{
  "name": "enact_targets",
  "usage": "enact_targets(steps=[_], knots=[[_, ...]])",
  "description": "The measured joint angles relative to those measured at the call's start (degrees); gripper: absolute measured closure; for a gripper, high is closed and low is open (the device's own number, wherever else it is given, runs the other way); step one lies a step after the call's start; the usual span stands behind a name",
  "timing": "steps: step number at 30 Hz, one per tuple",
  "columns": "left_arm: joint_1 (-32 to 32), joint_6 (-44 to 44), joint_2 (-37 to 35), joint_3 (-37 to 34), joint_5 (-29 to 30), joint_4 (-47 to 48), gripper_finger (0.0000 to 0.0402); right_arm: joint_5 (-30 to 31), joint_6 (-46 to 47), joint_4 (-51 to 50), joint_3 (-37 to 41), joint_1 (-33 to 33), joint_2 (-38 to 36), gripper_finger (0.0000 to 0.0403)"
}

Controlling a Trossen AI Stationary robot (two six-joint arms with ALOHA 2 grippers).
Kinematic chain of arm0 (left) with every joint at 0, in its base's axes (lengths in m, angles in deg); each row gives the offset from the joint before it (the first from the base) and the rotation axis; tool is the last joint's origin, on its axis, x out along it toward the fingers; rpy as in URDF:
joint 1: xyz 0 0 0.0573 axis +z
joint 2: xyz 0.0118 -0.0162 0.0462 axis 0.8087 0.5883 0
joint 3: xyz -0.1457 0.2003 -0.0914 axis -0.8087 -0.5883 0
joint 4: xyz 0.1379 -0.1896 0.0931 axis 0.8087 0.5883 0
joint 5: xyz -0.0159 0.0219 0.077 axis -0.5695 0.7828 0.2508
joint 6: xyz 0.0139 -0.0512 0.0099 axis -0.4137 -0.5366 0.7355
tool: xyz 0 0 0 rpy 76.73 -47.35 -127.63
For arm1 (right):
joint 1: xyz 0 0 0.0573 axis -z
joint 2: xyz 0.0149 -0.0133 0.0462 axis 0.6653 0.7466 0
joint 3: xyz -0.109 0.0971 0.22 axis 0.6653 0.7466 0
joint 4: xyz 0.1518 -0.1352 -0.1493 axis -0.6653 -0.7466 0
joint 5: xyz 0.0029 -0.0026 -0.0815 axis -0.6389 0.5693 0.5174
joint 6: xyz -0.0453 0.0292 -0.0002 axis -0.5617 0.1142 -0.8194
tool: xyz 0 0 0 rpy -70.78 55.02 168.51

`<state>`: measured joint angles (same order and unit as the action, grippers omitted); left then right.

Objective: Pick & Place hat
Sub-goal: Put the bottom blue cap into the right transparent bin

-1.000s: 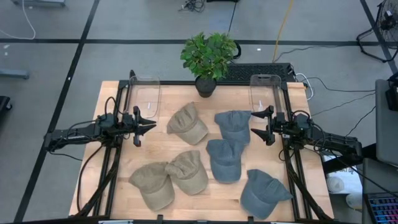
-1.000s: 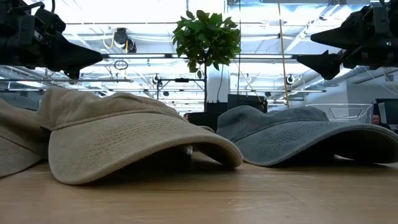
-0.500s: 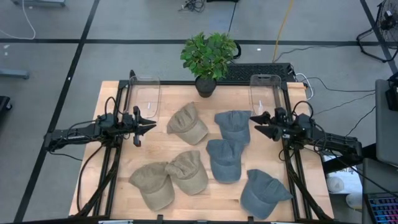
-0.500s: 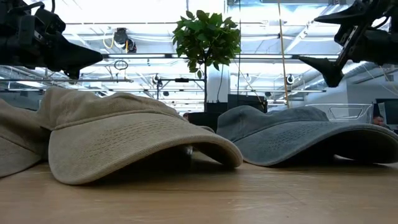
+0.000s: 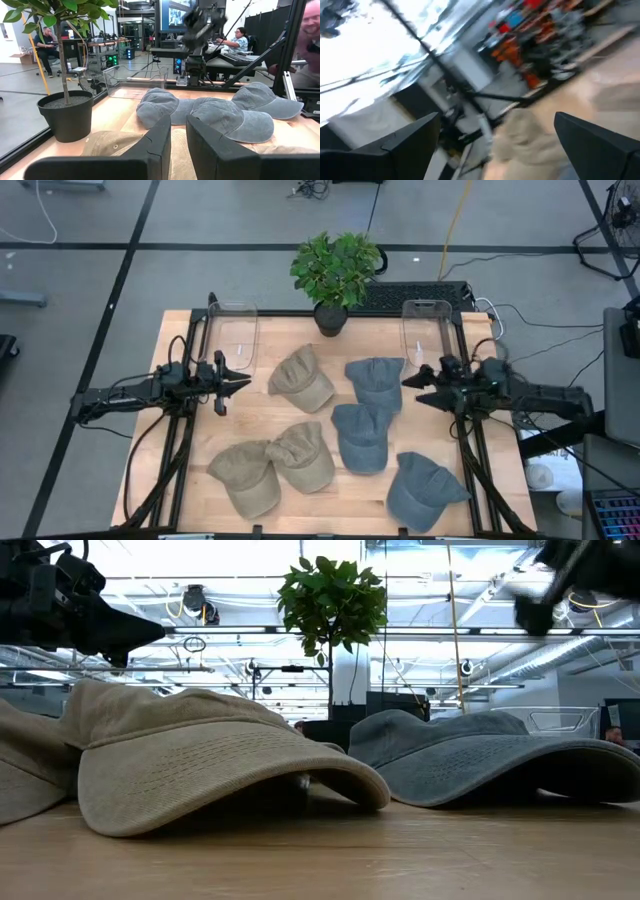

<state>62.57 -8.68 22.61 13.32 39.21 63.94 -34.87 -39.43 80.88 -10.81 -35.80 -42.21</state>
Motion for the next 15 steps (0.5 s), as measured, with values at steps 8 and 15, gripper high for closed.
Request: enact_targets(steps=[8, 15], knots=[[-0.02, 0.00, 0.01, 0.00, -0.04, 0.06, 0.0334, 2.64, 2.87, -35.48, -25.93, -15.01, 28.59, 0.0023], [-0.01, 0.01, 0.00, 0.00, -0.04, 0.03, 0.0334, -1.85, 19.55, -68.72, -34.63, -26.68, 50.08, 0.0023]])
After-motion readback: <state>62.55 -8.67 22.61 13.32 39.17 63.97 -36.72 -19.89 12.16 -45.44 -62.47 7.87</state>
